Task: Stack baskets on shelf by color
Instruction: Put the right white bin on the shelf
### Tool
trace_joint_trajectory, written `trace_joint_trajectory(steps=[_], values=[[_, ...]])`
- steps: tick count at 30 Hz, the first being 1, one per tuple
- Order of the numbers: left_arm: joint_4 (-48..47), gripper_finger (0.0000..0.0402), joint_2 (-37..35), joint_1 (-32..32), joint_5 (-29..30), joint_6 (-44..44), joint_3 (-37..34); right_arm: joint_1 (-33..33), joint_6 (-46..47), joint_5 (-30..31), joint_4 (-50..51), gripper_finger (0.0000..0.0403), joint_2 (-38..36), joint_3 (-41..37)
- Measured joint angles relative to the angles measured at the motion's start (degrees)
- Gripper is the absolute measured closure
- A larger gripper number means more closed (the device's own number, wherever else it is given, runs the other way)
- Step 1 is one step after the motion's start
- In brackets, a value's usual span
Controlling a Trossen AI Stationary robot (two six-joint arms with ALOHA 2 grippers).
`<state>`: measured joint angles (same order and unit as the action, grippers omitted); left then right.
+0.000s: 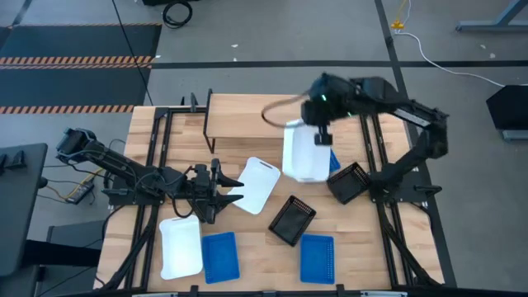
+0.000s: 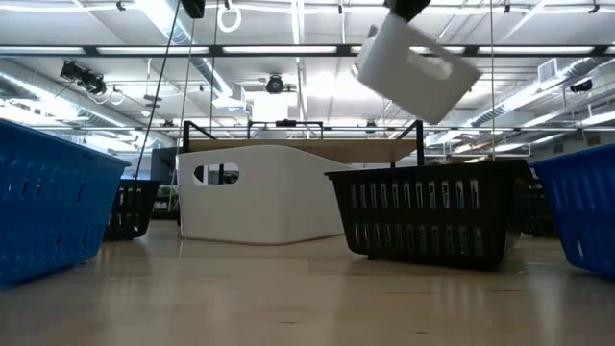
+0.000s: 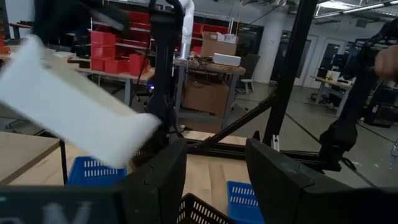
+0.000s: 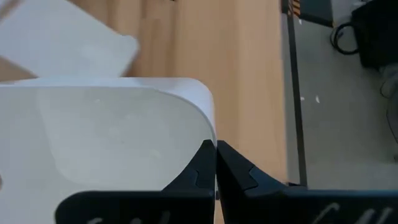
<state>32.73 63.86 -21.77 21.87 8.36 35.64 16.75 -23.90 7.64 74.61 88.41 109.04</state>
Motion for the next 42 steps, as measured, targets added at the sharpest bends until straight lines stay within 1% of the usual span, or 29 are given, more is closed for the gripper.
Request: trace_joint_trajectory(steps=[5,9,14,18,22,27,32,36,39,42], values=[[0.2,0.0230,0.0,1.5,0.1,-1.4,0.0,7.0,-5.1,-3.4,0.0,0.0398,6.1,6.6],[1.1,0.0230,0.0,3.9,2.1,-1.5,0.0,11.3,-9.7,-6.2,-0.1,0.0398,10.9,12.4],[1.0,0.0230,0.0,7.2,2.2,-1.6,0.0,16.5,-13.6,-8.6,-0.4,0.0397,16.6,18.8],[0.5,0.0230,0.0,8.9,2.2,-1.6,0.0,20.3,-13.7,-11.3,-0.4,0.0396,20.3,21.1],[-0.8,0.0230,0.0,9.8,2.1,-1.7,0.0,23.1,-13.6,-11.5,-0.4,0.0388,23.1,21.1],[-1.8,0.0230,0.0,10.9,2.1,-2.7,0.0,24.9,-13.9,-11.1,-0.3,0.0357,25.8,21.1],[-2.2,0.0230,0.0,11.1,2.1,-3.0,0.0,25.2,-13.8,-11.2,-1.9,0.0305,25.8,21.1],[-2.3,0.0230,-0.2,11.1,2.1,-3.6,0.0,24.1,-13.6,-8.9,-3.7,0.0259,24.1,21.1],[-2.0,0.0230,-0.3,11.1,2.1,-3.9,0.0,22.4,-12.7,-8.0,-3.6,0.0233,22.0,21.1],[-1.9,0.0230,-0.9,11.1,2.1,-4.5,0.0,19.9,-9.5,-10.7,-0.6,0.0220,20.1,21.1]])
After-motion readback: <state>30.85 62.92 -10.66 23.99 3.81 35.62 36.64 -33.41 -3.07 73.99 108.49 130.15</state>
